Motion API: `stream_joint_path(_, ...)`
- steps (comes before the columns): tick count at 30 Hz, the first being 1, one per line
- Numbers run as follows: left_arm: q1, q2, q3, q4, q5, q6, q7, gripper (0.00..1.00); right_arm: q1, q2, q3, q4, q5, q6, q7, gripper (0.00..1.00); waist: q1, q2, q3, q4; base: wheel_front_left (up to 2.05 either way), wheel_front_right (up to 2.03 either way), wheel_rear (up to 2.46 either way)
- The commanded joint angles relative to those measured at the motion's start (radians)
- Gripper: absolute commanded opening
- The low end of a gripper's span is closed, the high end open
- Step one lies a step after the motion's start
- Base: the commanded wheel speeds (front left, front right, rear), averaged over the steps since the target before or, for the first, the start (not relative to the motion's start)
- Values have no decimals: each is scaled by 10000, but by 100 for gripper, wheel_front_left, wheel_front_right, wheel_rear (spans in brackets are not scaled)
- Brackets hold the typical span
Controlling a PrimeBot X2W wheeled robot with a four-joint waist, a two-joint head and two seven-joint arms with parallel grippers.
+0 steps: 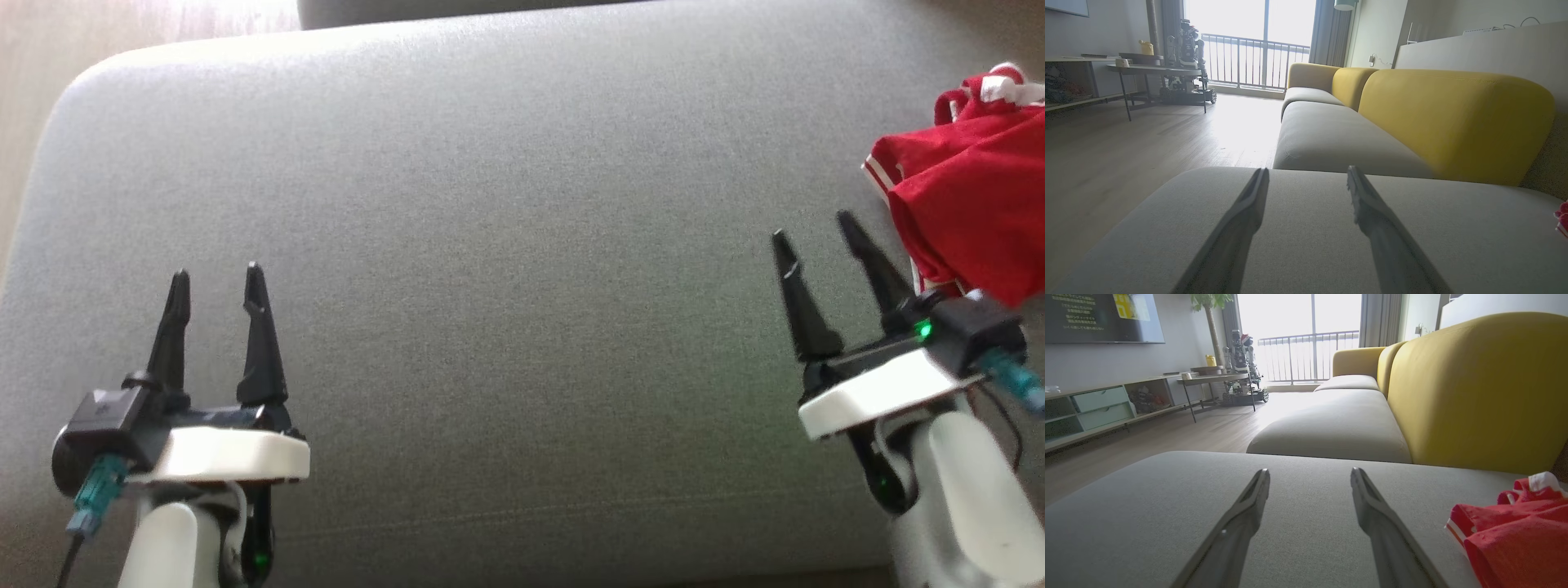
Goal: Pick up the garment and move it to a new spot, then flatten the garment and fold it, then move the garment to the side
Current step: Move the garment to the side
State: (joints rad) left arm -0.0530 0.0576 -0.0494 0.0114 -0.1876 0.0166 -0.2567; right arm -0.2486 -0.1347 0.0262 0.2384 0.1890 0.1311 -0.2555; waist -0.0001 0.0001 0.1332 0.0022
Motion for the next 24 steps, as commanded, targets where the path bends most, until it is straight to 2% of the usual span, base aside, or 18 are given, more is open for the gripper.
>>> stream_joint_path(1,-199,29,408,-251,47,-6,-50,100,-22,15,187,-474,-366,-4,-61,100,1,-1,-65,40,0,0,0)
stream_joint_path(8,-35,-53,288,247,323,-163,-50,100,521,410,-128,-708,-904,-4,-62,100,1,-1,-98,122,0,0,0)
stream_joint_path(16,96,-70,167,563,261,115,-51,100,684,724,-594,-732,-1193,-4,-62,100,1,-1,-122,77,0,0,0)
stream_joint_path(24,36,-72,123,643,292,198,-51,100,666,835,-1392,-71,-1332,-4,-62,100,1,-1,-172,-3,0,0,0)
